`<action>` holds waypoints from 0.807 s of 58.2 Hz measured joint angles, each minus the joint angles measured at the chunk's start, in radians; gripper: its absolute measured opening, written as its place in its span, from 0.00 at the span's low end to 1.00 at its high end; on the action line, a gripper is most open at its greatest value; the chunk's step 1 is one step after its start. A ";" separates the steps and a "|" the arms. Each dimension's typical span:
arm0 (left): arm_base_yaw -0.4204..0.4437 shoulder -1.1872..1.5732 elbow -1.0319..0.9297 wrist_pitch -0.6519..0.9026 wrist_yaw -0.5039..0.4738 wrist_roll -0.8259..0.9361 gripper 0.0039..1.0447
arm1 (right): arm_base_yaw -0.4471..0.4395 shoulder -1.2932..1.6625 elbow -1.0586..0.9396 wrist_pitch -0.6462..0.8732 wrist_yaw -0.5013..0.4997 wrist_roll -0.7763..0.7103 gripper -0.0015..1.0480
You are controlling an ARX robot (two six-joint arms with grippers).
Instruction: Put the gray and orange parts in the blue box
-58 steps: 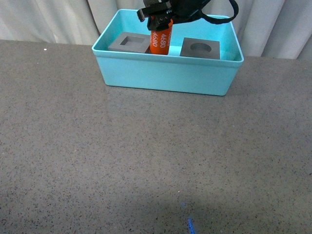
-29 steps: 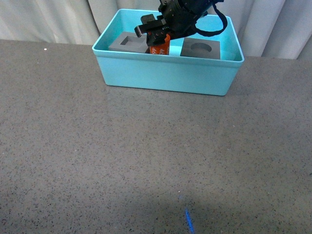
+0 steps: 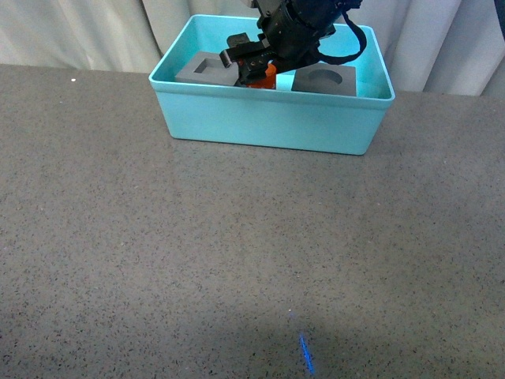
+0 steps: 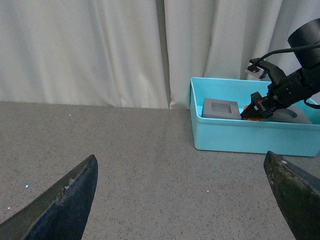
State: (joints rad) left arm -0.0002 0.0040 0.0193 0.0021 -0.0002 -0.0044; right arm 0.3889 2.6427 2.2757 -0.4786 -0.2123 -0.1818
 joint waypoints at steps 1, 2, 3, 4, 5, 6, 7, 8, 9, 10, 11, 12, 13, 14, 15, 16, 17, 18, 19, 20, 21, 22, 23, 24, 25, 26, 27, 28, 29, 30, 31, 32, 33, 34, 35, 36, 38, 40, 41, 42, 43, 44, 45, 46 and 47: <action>0.000 0.000 0.000 0.000 0.000 0.000 0.94 | 0.000 0.000 -0.003 0.005 -0.005 0.001 0.59; 0.000 0.000 0.000 0.000 0.000 0.000 0.94 | 0.000 0.000 -0.005 0.007 -0.006 0.002 0.63; 0.000 0.000 0.000 0.000 0.000 0.000 0.94 | 0.000 0.000 -0.008 0.010 -0.006 0.002 0.65; 0.000 0.000 0.000 0.000 0.000 0.000 0.94 | 0.000 -0.001 -0.011 0.015 -0.007 0.004 0.69; 0.000 0.000 0.000 0.000 0.000 0.000 0.94 | 0.000 -0.003 -0.018 0.021 -0.007 0.007 0.73; 0.000 0.000 0.000 0.000 0.000 0.000 0.94 | 0.000 -0.006 -0.025 0.026 -0.007 0.010 0.76; 0.000 0.000 0.000 0.000 0.000 0.000 0.94 | -0.001 -0.007 -0.030 0.030 -0.007 0.012 0.79; 0.000 0.000 0.000 0.000 0.000 0.000 0.94 | -0.002 -0.011 -0.038 0.036 -0.007 0.015 0.82; 0.000 0.000 0.000 0.000 0.000 0.000 0.94 | -0.003 -0.015 -0.045 0.043 -0.007 0.020 0.85; 0.000 0.000 0.000 0.000 0.000 0.000 0.94 | -0.003 -0.018 -0.049 0.046 -0.007 0.021 0.87; 0.000 0.000 0.000 0.000 0.000 0.000 0.94 | -0.004 -0.023 -0.056 0.050 -0.007 0.023 0.90; 0.000 0.000 0.000 0.000 0.000 0.000 0.94 | -0.006 -0.028 -0.062 0.054 -0.007 0.026 0.92; 0.000 0.000 0.000 0.000 0.000 0.000 0.94 | -0.007 -0.033 -0.068 0.057 -0.007 0.028 0.92; 0.000 0.000 0.000 0.000 0.000 0.000 0.94 | -0.009 -0.043 -0.079 0.067 -0.005 0.030 0.92; 0.000 0.000 0.000 0.000 0.000 0.000 0.94 | -0.011 -0.050 -0.087 0.076 -0.005 0.032 0.90; 0.000 0.000 0.000 0.000 0.000 0.000 0.94 | -0.013 -0.060 -0.098 0.087 -0.004 0.032 0.90; 0.000 0.000 0.000 0.000 0.000 0.000 0.94 | -0.014 -0.070 -0.109 0.098 -0.004 0.033 0.90; 0.000 0.000 0.000 0.000 0.000 0.000 0.94 | -0.015 -0.079 -0.118 0.106 -0.003 0.033 0.90; 0.000 0.000 0.000 0.000 0.000 0.000 0.94 | -0.018 -0.095 -0.136 0.122 -0.003 0.034 0.91; 0.000 0.000 0.000 0.000 0.000 0.000 0.94 | -0.018 -0.106 -0.147 0.131 -0.003 0.034 0.91; 0.000 0.000 0.000 0.000 0.000 0.000 0.94 | -0.020 -0.117 -0.159 0.141 -0.003 0.035 0.91; 0.000 0.000 0.000 0.000 0.000 0.000 0.94 | -0.021 -0.131 -0.174 0.152 -0.006 0.037 0.91; 0.000 0.000 0.000 0.000 0.000 0.000 0.94 | -0.023 -0.145 -0.187 0.161 -0.007 0.039 0.91; 0.000 0.000 0.000 0.000 0.000 0.000 0.94 | -0.025 -0.157 -0.197 0.167 -0.006 0.039 0.91; 0.000 0.000 0.000 0.000 0.000 0.000 0.94 | -0.027 -0.177 -0.216 0.181 -0.004 0.039 0.91; 0.000 0.000 0.000 0.000 0.000 0.000 0.94 | -0.029 -0.194 -0.232 0.192 -0.002 0.040 0.91; 0.000 0.000 0.000 0.000 0.000 0.000 0.94 | -0.032 -0.218 -0.257 0.214 -0.002 0.043 0.91; 0.000 0.000 0.000 0.000 0.000 0.000 0.94 | -0.034 -0.237 -0.276 0.231 -0.002 0.046 0.91; 0.000 0.000 0.000 0.000 0.000 0.000 0.94 | -0.034 -0.246 -0.287 0.240 -0.002 0.047 0.91; 0.000 0.000 0.000 0.000 0.000 0.000 0.94 | -0.035 -0.261 -0.303 0.253 -0.001 0.047 0.91; 0.000 0.000 0.000 0.000 0.000 0.000 0.94 | -0.036 -0.271 -0.313 0.261 0.001 0.047 0.91; 0.000 0.000 0.000 0.000 0.000 0.000 0.94 | -0.037 -0.290 -0.336 0.278 0.004 0.047 0.91; 0.000 0.000 0.000 0.000 0.000 0.000 0.94 | -0.039 -0.315 -0.364 0.298 0.013 0.044 0.91; 0.000 0.000 0.000 0.000 0.000 0.000 0.94 | -0.039 -0.332 -0.383 0.311 0.016 0.041 0.91; 0.000 0.000 0.000 0.000 0.000 0.000 0.94 | -0.041 -0.357 -0.414 0.334 0.022 0.035 0.91; 0.000 0.000 0.000 0.000 0.000 0.000 0.94 | -0.041 -0.362 -0.421 0.339 0.022 0.034 0.91; 0.000 0.000 0.000 0.000 0.000 0.000 0.94 | -0.043 -0.394 -0.463 0.367 0.026 0.029 0.91; 0.000 0.000 0.000 0.000 0.000 0.000 0.94 | -0.047 -0.426 -0.500 0.380 0.028 0.031 0.91; 0.000 0.000 0.000 0.000 0.000 0.000 0.94 | -0.048 -0.451 -0.533 0.394 0.033 0.031 0.91; 0.000 0.000 0.000 0.000 0.000 0.000 0.94 | -0.049 -0.462 -0.547 0.402 0.034 0.032 0.91; 0.000 0.000 0.000 0.000 0.000 0.000 0.94 | -0.052 -0.483 -0.575 0.417 0.037 0.032 0.91; 0.000 0.000 0.000 0.000 0.000 0.000 0.94 | -0.054 -0.499 -0.596 0.428 0.037 0.035 0.91; 0.000 0.000 0.000 0.000 0.000 0.000 0.94 | -0.055 -0.508 -0.610 0.434 0.037 0.037 0.91; 0.000 0.000 0.000 0.000 0.000 0.000 0.94 | -0.058 -0.528 -0.637 0.449 0.041 0.041 0.91; 0.000 0.000 0.000 0.000 0.000 0.000 0.94 | -0.061 -0.547 -0.665 0.468 0.050 0.045 0.91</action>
State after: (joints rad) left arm -0.0002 0.0040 0.0193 0.0021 -0.0002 -0.0044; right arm 0.3279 2.0953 1.6104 -0.0105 -0.1623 -0.1368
